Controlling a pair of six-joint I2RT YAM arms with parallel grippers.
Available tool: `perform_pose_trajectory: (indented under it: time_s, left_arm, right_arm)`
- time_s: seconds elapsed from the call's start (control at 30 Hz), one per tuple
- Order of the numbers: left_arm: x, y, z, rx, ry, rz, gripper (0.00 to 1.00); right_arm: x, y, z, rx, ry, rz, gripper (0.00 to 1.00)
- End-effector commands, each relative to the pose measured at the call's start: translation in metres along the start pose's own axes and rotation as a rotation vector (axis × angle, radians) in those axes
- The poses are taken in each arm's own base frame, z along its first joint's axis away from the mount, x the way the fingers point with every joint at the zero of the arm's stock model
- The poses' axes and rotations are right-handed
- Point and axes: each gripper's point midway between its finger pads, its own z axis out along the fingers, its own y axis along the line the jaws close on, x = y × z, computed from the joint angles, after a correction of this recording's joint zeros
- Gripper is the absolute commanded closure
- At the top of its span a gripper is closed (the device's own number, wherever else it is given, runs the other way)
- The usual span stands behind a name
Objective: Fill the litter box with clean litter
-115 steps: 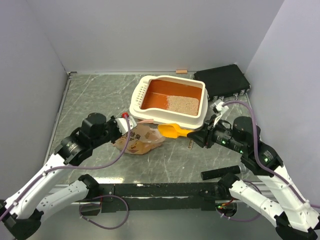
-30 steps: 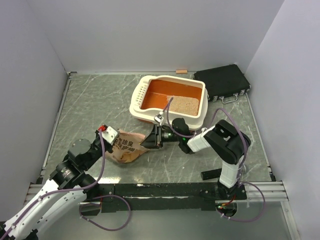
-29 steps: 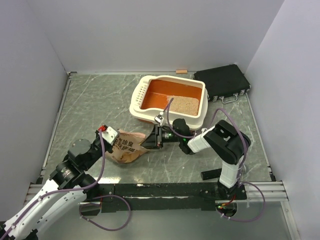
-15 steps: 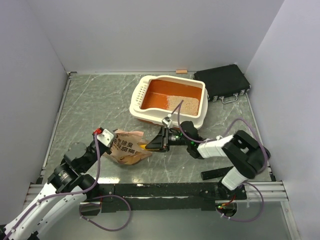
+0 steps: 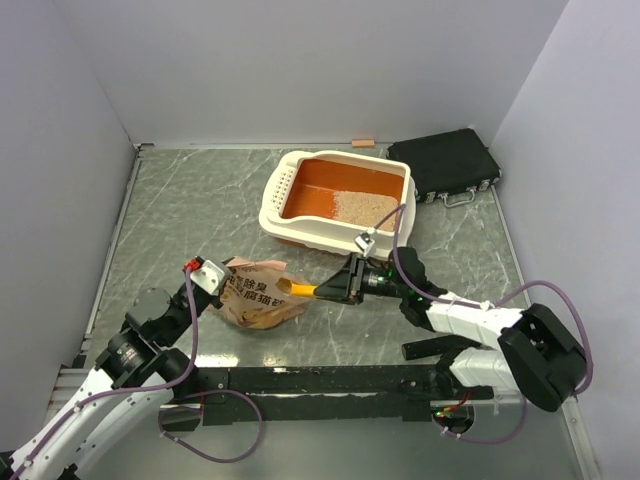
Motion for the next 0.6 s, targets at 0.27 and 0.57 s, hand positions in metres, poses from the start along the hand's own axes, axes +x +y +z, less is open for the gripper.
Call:
perform_pose_trajectory:
  time_s: [0.27,0.57]
  left_arm:
    - [-0.045,0.002,-0.001,0.006,-0.190,-0.023,0.99]
    - [-0.048,-0.004,-0.003,0.039,-0.224,-0.016,0.99]
  right_arm:
    - [0.006,0.000,-0.039,-0.106,-0.051,0.046,1.00]
    - [0.012,0.007,-0.059,-0.175,-0.104,0.045,1.00]
